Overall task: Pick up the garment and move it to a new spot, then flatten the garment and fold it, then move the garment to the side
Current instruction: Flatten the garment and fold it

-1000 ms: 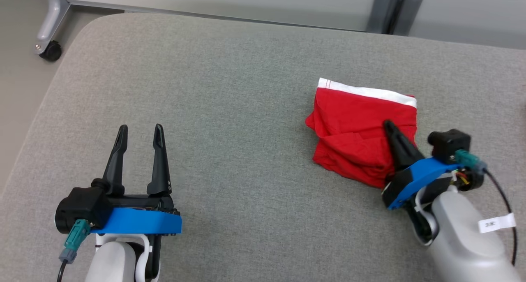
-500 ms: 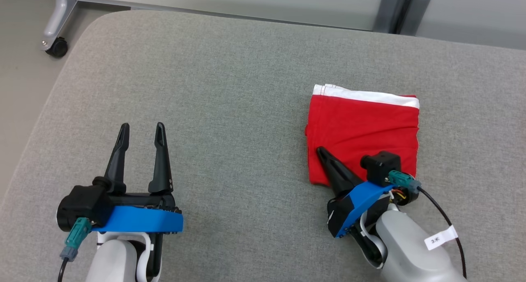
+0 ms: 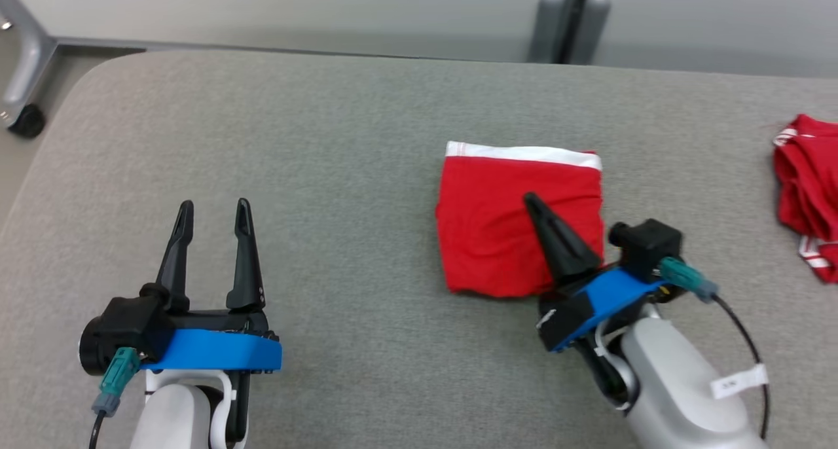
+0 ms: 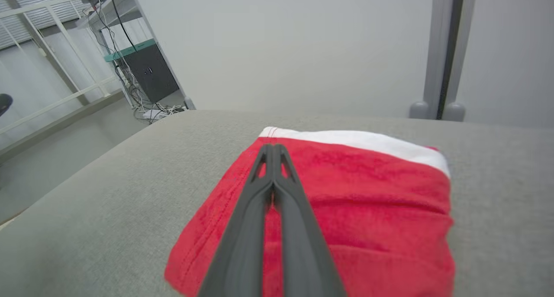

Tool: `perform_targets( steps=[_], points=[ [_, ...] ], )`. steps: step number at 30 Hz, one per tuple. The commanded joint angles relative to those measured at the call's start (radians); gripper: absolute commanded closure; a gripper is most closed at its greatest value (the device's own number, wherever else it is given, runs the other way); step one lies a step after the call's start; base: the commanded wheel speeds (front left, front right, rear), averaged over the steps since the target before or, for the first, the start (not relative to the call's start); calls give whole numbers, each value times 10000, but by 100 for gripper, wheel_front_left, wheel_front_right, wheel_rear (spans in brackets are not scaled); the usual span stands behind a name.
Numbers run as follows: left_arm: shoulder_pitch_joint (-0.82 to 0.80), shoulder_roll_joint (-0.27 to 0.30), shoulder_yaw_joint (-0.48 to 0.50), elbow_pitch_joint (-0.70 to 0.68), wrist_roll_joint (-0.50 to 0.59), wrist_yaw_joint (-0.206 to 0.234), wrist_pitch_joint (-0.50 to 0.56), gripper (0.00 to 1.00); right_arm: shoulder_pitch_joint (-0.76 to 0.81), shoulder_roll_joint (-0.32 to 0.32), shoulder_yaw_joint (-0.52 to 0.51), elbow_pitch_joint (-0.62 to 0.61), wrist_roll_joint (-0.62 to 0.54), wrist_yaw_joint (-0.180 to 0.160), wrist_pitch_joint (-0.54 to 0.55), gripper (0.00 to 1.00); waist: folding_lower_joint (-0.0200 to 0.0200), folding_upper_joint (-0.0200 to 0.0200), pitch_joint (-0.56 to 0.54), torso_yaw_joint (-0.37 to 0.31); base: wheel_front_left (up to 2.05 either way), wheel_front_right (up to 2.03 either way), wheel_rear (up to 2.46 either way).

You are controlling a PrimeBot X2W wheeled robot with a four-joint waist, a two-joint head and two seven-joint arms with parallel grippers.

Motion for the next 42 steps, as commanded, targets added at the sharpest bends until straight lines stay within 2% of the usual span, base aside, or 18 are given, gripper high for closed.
perform_targets(
  steps=[1,9,10,11,13,20,29,42],
  points=[
    [59,-7,101,34,107,-19,-28,0,269,-137,-248,-233,-157,2,-28,100,0,0,-345,-419,0,0,0],
    [383,-4,405,318,403,40,-26,0,1590,-471,-2191,-1571,-907,2,-30,100,0,0,-863,-1298,0,0,0],
    [439,-3,449,332,417,48,-26,0,1742,-469,-2410,-1725,-962,3,-28,96,0,0,-928,-1372,0,0,0],
    [494,-7,488,338,419,58,-26,0,1901,-472,-2602,-1852,-1032,2,-30,71,0,0,-983,-1431,0,0,0],
    [613,-3,569,372,456,138,-26,0,2228,-458,-2965,-2067,-1151,3,-30,1,0,0,-1105,-1511,0,0,0],
    [1012,-6,716,334,526,338,-26,0,3260,-170,-3786,-2934,-1658,2,-11,0,0,0,-1377,-1529,0,0,0],
    [1426,10,842,50,688,527,-26,0,4324,218,-4524,-4294,-2123,3,797,0,0,0,-1479,-1277,0,0,0],
    [1367,73,782,71,815,577,-26,0,4659,347,-4771,-4735,-2315,2,1309,0,0,0,-1378,-1109,0,0,0]
  ],
)
